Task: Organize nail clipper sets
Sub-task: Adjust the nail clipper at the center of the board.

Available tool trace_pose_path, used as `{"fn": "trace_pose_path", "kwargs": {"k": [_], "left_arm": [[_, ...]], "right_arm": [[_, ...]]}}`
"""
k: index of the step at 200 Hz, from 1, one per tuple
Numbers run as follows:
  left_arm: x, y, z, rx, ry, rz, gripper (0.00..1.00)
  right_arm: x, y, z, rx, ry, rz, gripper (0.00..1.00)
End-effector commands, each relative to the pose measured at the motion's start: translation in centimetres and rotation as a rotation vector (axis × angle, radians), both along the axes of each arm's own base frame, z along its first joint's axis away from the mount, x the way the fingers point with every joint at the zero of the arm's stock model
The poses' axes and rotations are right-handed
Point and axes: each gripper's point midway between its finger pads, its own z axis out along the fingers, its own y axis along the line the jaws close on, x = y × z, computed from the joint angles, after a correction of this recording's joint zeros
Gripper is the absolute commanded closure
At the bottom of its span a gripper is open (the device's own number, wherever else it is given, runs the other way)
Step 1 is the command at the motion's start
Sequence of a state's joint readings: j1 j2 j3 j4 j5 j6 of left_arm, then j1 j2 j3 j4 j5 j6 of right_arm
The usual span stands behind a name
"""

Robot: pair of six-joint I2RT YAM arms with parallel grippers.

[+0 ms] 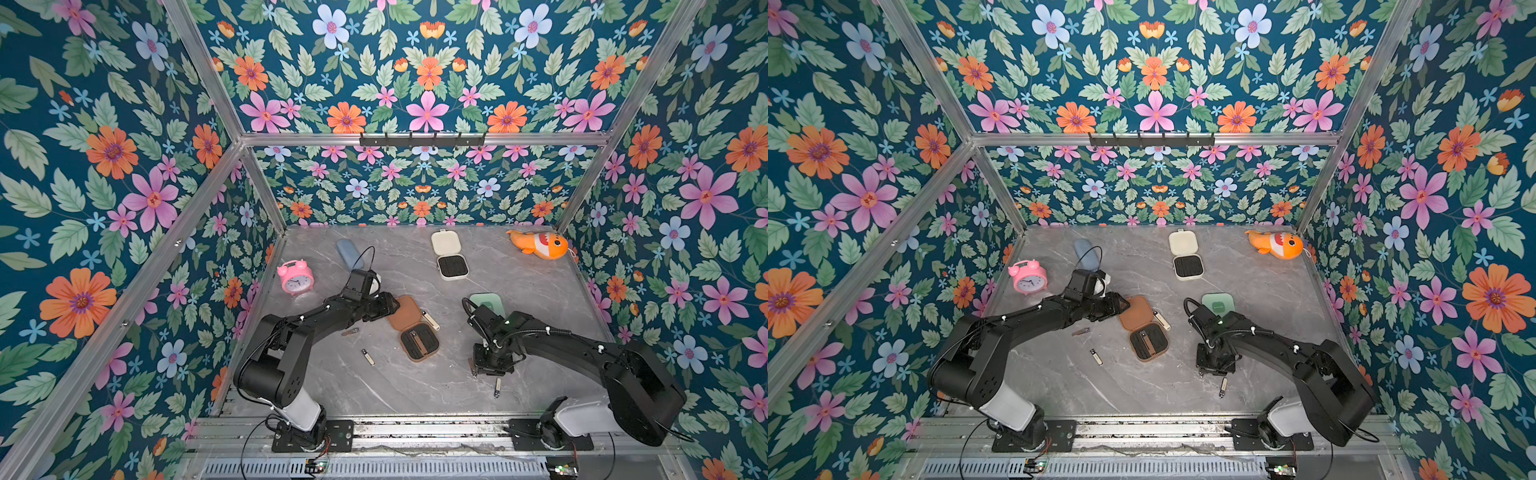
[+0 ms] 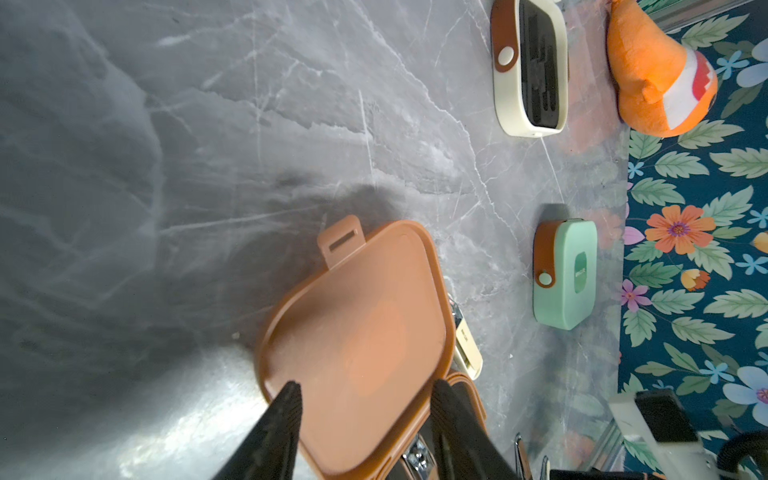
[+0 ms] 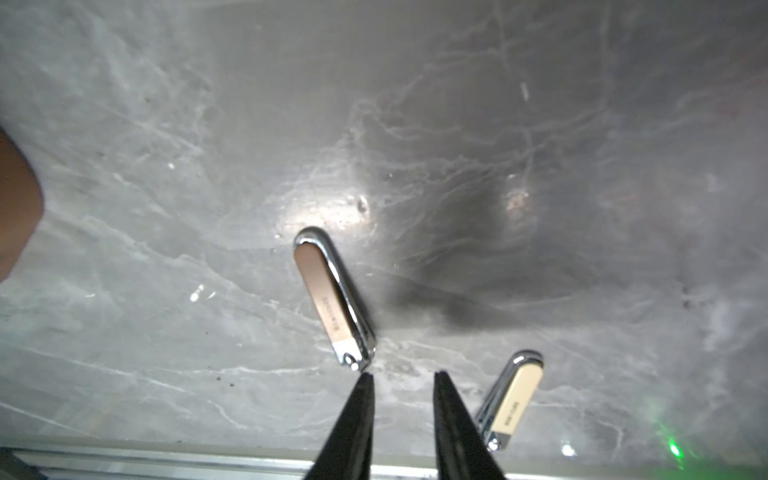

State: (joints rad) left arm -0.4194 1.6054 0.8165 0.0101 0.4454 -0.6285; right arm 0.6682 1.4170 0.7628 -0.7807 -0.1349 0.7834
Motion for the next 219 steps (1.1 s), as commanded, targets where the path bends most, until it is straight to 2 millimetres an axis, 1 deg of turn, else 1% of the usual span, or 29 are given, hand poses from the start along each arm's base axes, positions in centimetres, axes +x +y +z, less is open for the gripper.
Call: {"fn": "trace_pose_path", "kwargs": {"k": [1, 24, 46, 92, 122, 149, 152, 166, 202, 219], "left_arm": [[0.1, -0.1, 0.3, -0.018, -0.014, 0.004, 0.47], [-0.2, 0.0, 0.0, -0.016, -0.009, 0.006, 0.47], [-0.4, 0.2, -0.2, -0.011, -0.006, 0.006, 0.47], [-0.5, 0.3, -0.2, -0.009, -0.007, 0.006, 0.47], [-0.5, 0.3, -0.2, -0.008, -0.007, 0.006, 0.47], [-0.6, 0.3, -0.3, -0.009, -0.004, 0.006, 0.47], [-0.6, 0.3, -0.4, -0.008, -0.003, 0.006, 0.47], [-0.6, 0.3, -0.4, -0.007, -0.004, 0.006, 0.47], [-0.6, 0.3, -0.6, -0.007, 0.002, 0.001, 0.47], [-0.6, 0.2, -0.5, -0.009, 0.002, 0.000, 0.47]], "right_arm": [[0.5, -0.5, -0.3, -0.053, -0.006, -0.012, 0.74], [1.1, -0.8, -0.3, -0.098, -0.011, 0.001, 0.74], [2.0, -0.6, -0.4, -0.120, -0.013, 0.020, 0.74], [3.1, 0.4, -0.9, -0.123, -0.005, 0.052, 0.74], [3.7, 1.4, -0.7, -0.104, -0.013, 0.074, 0.75], [3.7, 2.2, -0.6, -0.093, -0.009, 0.097, 0.75], [3.5, 2.1, -1.4, -0.113, 0.015, 0.102, 0.75], [3.3, 2.5, -1.7, -0.109, 0.022, 0.108, 0.75], [3.2, 4.5, -1.9, -0.019, 0.026, 0.112, 0.75], [3.1, 5.0, -1.9, -0.005, 0.025, 0.120, 0.75]]}}
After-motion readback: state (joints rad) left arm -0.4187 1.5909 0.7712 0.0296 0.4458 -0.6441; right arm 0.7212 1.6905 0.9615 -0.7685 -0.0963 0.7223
